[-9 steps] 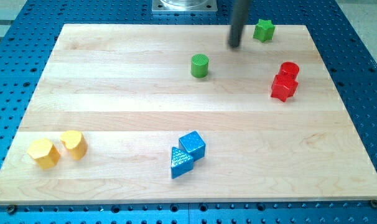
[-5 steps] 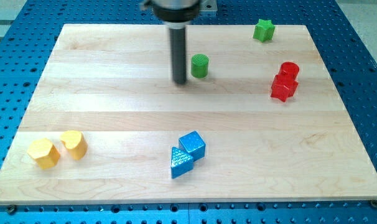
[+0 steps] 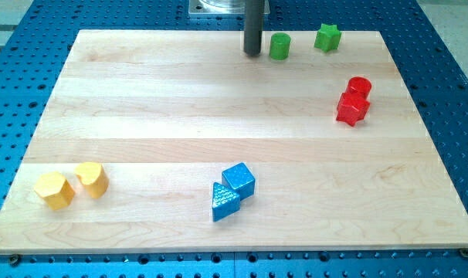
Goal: Place the green blocks parallel to each other
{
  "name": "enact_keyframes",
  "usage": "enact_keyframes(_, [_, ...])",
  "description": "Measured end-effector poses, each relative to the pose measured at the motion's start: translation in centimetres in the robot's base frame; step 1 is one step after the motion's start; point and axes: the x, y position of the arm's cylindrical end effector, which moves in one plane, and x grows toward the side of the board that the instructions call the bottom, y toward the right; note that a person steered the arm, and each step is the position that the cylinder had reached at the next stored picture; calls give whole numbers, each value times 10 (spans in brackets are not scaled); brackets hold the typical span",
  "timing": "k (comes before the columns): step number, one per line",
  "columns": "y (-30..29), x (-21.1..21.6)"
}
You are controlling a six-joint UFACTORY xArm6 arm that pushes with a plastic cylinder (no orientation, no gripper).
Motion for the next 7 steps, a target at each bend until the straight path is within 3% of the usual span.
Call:
enact_keyframes(2, [43,6])
enact_keyframes(4, [50,-40])
enact_keyframes(7, [155,-41])
